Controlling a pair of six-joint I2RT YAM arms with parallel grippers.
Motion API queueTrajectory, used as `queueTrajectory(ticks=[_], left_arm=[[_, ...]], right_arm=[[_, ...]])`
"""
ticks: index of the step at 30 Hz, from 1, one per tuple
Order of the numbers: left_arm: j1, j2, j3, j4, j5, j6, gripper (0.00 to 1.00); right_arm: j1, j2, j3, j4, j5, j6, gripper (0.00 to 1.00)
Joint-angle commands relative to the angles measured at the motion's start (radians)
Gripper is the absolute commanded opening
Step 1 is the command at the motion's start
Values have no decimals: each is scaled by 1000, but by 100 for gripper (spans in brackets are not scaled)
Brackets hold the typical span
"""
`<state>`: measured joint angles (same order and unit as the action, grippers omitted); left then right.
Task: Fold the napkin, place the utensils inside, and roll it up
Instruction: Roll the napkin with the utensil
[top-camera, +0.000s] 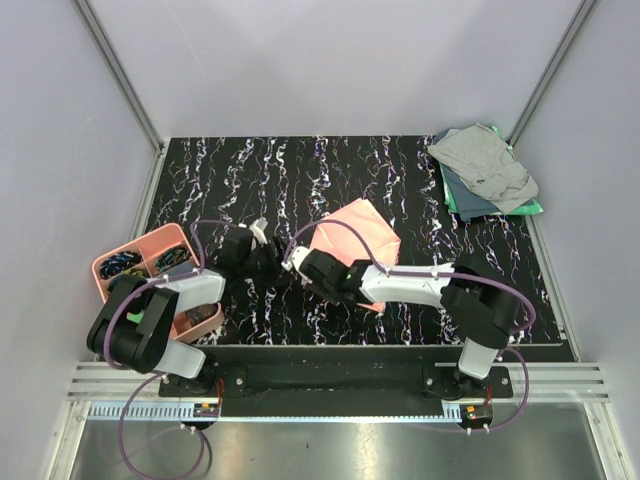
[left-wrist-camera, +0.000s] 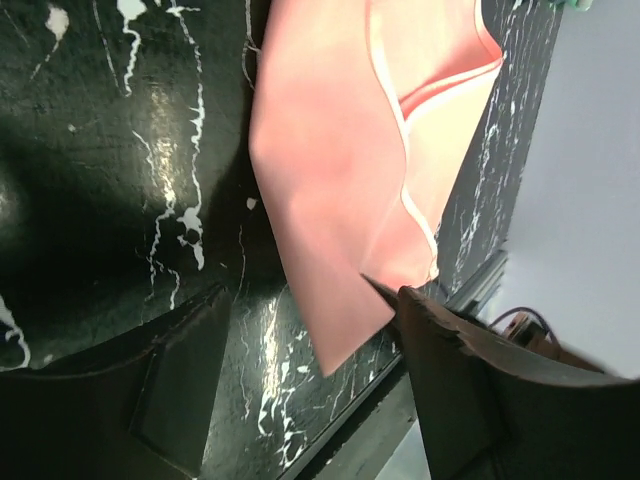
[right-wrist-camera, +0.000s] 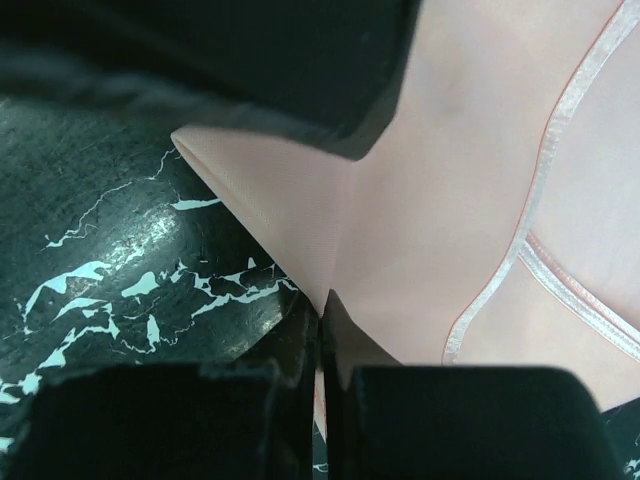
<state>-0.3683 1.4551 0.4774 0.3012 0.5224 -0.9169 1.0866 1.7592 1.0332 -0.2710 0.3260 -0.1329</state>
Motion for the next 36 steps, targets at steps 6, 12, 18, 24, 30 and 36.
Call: queueTrajectory(ticks=[6, 12, 18, 24, 30, 36], left_arm=[[-3, -131, 49, -152, -145, 174, 70], [-3, -127, 7, -79, -144, 210, 72], [-3, -156, -39, 15, -119, 269, 65], [-6, -187, -65, 61, -104, 328, 66], [-30, -183, -77, 124, -96, 392, 70], [-115, -156, -46, 150, -166, 484, 72]], right_arm=[[-128, 17, 145, -172, -364, 4, 0], [-178, 63, 197, -227, -499, -7, 0], [-247, 120, 266, -301, -642, -14, 0], [-304, 201, 349, -399, -769, -24, 0], [-369, 293, 416, -468, -893, -36, 0], [-410, 365, 467, -519, -972, -42, 0]])
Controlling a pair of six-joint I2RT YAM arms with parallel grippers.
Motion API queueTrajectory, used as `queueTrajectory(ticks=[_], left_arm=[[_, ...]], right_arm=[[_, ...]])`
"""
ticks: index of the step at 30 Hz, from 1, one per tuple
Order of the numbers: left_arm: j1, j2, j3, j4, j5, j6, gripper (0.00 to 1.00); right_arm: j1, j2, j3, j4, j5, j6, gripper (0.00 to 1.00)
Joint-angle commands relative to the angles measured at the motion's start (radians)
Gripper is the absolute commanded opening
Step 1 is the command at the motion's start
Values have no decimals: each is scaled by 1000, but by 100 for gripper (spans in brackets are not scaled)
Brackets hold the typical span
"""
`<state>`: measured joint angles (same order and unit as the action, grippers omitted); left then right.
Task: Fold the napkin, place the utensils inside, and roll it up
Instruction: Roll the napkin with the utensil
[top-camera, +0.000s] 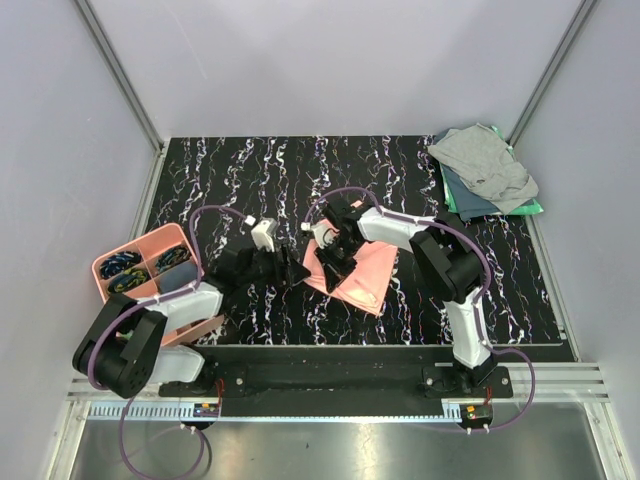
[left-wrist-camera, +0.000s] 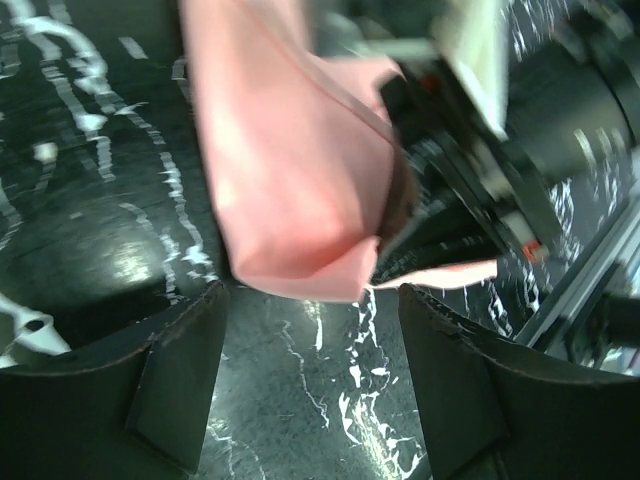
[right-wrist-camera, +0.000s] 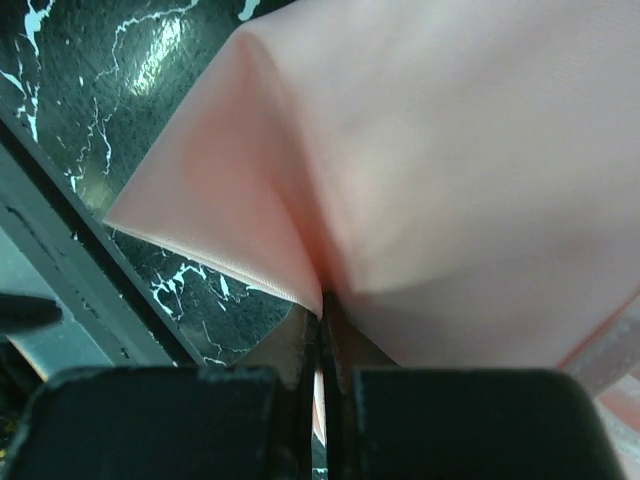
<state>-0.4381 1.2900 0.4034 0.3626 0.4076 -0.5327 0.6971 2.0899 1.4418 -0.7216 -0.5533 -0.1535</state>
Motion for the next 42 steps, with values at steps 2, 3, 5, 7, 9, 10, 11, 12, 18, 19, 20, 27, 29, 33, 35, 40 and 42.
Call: queueTrajectory(ticks=[2, 3, 5, 7, 9, 10, 11, 12, 18, 19, 20, 27, 29, 33, 35, 40, 42], left_arm=[[-68, 25, 38, 116, -61, 112, 72], [-74, 31, 41, 125, -58, 129, 72], [-97, 54, 58, 128, -67, 151, 72], [-112, 78, 67, 127, -88, 171, 72], [-120, 98, 74, 134, -96, 178, 72], [-123, 104, 75, 145, -99, 178, 72], [-126, 109, 75, 153, -101, 180, 71], [-132, 117, 74, 159, -102, 180, 71], [-152, 140, 74, 208, -116, 175, 67], [-154, 144, 74, 214, -116, 175, 67], [-159, 152, 75, 226, -112, 172, 66], [-165, 193, 86, 226, -93, 162, 56], [-163, 196, 83, 216, -93, 162, 52], [-163, 207, 83, 179, -104, 155, 41], [-163, 209, 74, 170, -116, 149, 41], [-163, 206, 55, 188, -122, 142, 32], [-163, 212, 54, 190, -128, 132, 12]], right_arm=[[-33, 58, 72, -78, -106, -27, 0], [-37, 62, 74, -85, -111, -29, 0], [-44, 74, 78, -88, -120, -32, 0], [-54, 81, 80, -93, -123, -34, 0], [-57, 85, 80, -95, -134, -34, 0], [-57, 88, 80, -98, -137, -35, 0], [-57, 91, 80, -96, -138, -35, 0], [-57, 94, 80, -98, -140, -35, 0], [-62, 108, 88, -107, -151, -38, 0], [-61, 108, 91, -107, -151, -40, 0], [-62, 110, 92, -108, -152, -40, 0], [-68, 113, 92, -113, -155, -41, 0], [-71, 108, 91, -111, -160, -41, 0], [-76, 96, 89, -108, -171, -46, 0], [-80, 93, 91, -108, -175, -46, 0], [-85, 104, 97, -110, -178, -46, 0], [-85, 102, 97, -107, -181, -46, 0]])
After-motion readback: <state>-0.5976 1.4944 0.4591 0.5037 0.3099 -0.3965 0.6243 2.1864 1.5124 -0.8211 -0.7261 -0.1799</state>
